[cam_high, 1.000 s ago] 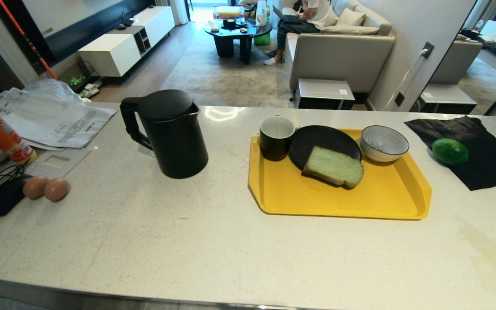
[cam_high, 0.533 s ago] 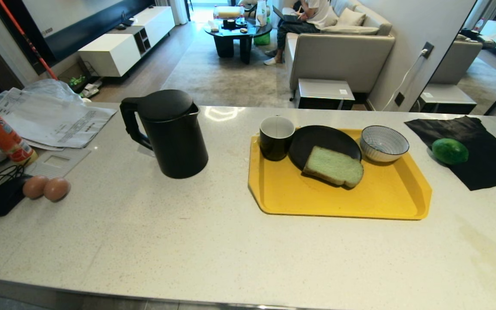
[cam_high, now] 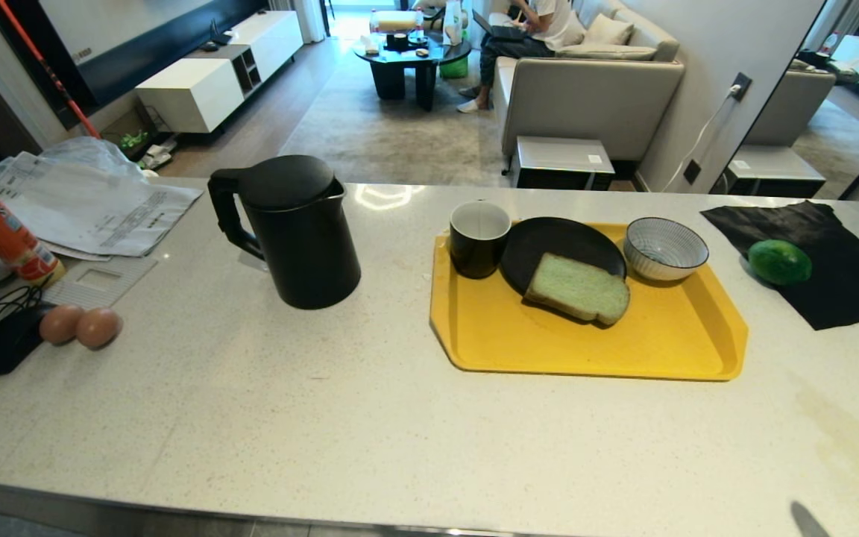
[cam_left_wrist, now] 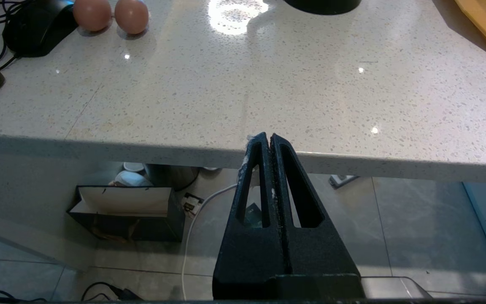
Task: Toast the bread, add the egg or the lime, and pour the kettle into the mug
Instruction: Pick up the bread slice
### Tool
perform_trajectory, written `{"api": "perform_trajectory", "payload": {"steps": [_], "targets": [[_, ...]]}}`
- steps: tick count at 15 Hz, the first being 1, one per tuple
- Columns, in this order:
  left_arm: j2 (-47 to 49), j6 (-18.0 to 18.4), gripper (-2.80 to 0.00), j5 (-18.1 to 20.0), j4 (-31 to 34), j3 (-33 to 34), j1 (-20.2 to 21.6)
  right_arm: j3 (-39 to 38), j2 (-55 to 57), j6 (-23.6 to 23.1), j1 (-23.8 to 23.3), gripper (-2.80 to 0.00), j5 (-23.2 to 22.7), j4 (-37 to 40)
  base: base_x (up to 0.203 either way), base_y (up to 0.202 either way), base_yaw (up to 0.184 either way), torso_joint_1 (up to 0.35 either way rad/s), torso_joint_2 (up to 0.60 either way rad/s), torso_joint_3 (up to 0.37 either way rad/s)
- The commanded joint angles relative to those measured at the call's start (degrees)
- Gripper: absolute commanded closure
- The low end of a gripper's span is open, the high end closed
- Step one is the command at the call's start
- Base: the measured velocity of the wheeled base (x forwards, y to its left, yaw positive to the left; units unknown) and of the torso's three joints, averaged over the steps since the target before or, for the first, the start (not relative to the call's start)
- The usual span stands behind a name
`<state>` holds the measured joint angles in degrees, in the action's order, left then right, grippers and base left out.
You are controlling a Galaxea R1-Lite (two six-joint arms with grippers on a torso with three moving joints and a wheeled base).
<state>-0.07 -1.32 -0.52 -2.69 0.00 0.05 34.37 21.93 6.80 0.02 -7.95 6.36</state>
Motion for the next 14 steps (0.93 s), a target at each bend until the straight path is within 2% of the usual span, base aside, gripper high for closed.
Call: {"api": "perform_trajectory", "payload": {"steps": [1,3,5,7,10,14], "targets": [[-0.1,0.0,0.0,0.0,-0.03,0.97,0.04,3.99,9.77,0.1,0.04,0.0,-0.88,0.67,0.0,0.0,0.0,0.0,0.0,0.0],[-0.1,0.0,0.0,0.0,-0.03,0.97,0.04,11.26,16.75,0.46,0.05,0.0,-3.51,4.74,0.0,0.0,0.0,0.0,0.0,0.0],[-0.1,0.0,0.0,0.0,-0.03,0.97,0.04,20.82,23.43,2.08,0.06,0.0,-6.99,12.42,0.0,0.0,0.0,0.0,0.0,0.0],[-0.1,0.0,0.0,0.0,-0.03,0.97,0.04,28.32,30.42,6.53,0.12,0.0,-9.8,18.91,0.0,0.0,0.0,0.0,0.0,0.0],[-0.1,0.0,0.0,0.0,-0.03,0.97,0.04,32.07,38.67,13.72,0.22,0.0,-12.34,21.89,0.0,0.0,0.0,0.0,0.0,0.0],[-0.1,0.0,0.0,0.0,-0.03,0.97,0.04,33.06,47.28,23.62,0.16,0.0,-23.69,21.5,0.0,0.0,0.0,0.0,0.0,0.0]]}}
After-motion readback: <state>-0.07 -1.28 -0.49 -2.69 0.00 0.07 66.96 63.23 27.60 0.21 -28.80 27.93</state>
